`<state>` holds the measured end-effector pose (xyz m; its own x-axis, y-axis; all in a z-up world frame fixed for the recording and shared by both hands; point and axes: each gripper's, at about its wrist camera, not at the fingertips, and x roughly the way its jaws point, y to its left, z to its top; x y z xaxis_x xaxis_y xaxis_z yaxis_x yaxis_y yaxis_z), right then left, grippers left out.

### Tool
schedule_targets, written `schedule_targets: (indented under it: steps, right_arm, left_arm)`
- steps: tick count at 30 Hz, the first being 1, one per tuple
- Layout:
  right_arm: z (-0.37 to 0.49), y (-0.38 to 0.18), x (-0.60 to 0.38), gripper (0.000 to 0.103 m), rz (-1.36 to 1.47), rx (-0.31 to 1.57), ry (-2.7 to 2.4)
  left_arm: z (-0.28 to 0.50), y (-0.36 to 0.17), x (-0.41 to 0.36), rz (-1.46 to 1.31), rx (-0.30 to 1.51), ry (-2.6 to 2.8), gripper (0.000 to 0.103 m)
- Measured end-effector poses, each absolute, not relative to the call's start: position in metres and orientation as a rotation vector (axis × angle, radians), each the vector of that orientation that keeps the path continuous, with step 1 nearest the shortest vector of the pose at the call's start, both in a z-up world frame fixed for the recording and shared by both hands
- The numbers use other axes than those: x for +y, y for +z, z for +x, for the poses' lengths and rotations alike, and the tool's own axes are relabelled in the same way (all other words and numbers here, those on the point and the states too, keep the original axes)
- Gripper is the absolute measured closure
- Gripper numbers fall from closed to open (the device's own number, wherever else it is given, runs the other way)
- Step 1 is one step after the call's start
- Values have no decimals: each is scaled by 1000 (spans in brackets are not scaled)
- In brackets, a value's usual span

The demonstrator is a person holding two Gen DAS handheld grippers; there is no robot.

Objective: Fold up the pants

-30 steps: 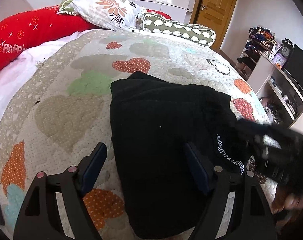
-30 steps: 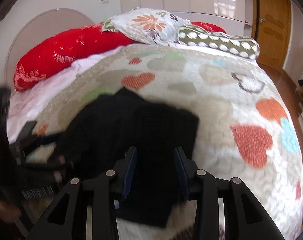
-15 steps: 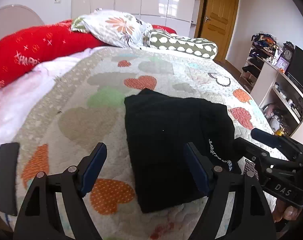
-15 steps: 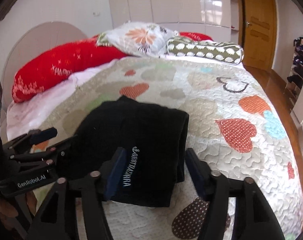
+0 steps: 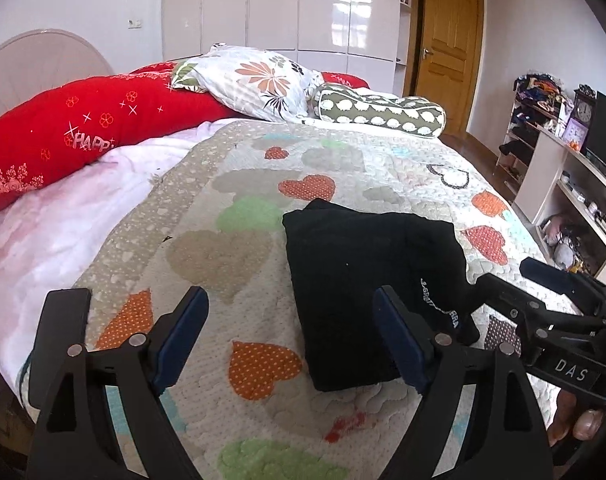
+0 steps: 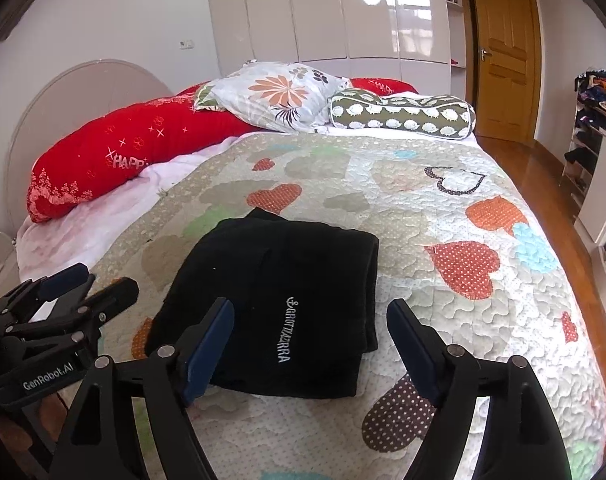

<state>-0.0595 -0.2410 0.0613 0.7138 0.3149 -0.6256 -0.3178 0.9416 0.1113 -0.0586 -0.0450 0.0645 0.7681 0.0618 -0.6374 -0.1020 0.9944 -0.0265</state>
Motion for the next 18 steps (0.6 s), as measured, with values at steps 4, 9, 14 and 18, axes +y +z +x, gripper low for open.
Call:
schedule_targets:
  steps: [4, 9, 14, 18]
  right_arm:
    - [-63, 66, -241, 21, -13, 683, 346]
    - [-66, 67, -243, 21, -14, 681, 339]
    - [-68, 67, -245, 21, -12, 683, 339]
    - [-68, 66, -245, 21, -13, 683, 338]
  left_arm:
    - [-64, 69, -46, -56, 675, 90, 18]
    - [-68, 72, -46, -58, 660, 93, 17]
    - [-71, 72, -46, -59, 655, 99, 17]
    - [-71, 73, -46, -51, 654, 100, 18]
